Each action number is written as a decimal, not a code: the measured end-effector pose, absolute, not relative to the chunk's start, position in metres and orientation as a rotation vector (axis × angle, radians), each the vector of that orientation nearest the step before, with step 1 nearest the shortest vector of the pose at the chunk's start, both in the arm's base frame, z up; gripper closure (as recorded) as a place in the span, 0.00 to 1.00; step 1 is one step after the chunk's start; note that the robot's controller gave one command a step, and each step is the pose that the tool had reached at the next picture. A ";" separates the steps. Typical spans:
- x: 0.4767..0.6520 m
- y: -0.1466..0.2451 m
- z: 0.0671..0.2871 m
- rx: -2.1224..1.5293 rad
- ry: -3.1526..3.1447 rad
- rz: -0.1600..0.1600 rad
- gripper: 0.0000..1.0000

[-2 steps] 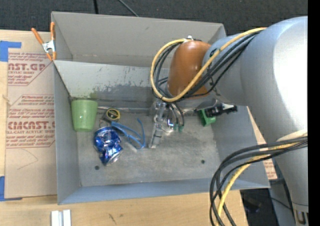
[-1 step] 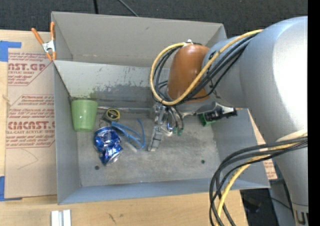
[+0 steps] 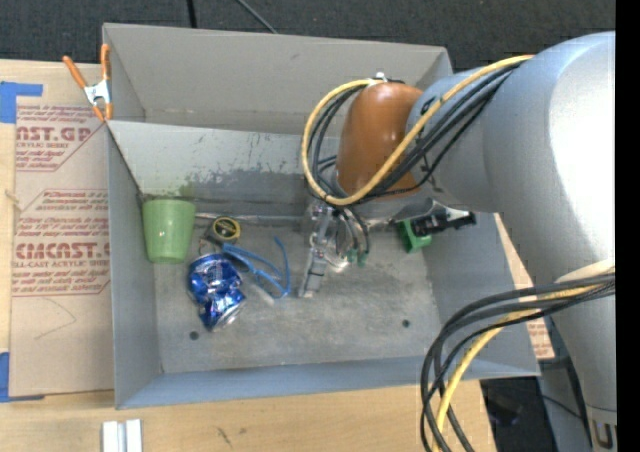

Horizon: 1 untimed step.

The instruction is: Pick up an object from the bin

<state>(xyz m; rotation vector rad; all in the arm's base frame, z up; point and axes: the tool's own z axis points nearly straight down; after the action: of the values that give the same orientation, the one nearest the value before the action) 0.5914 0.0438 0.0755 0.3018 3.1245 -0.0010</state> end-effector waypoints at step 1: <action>0.563 0.044 0.079 0.418 3.115 0.002 0.00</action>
Offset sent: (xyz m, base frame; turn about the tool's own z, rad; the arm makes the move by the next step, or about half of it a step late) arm -0.0272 -0.0003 0.0037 0.0744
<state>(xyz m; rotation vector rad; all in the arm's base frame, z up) 0.5634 0.0444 0.0786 0.4177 3.1152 0.0022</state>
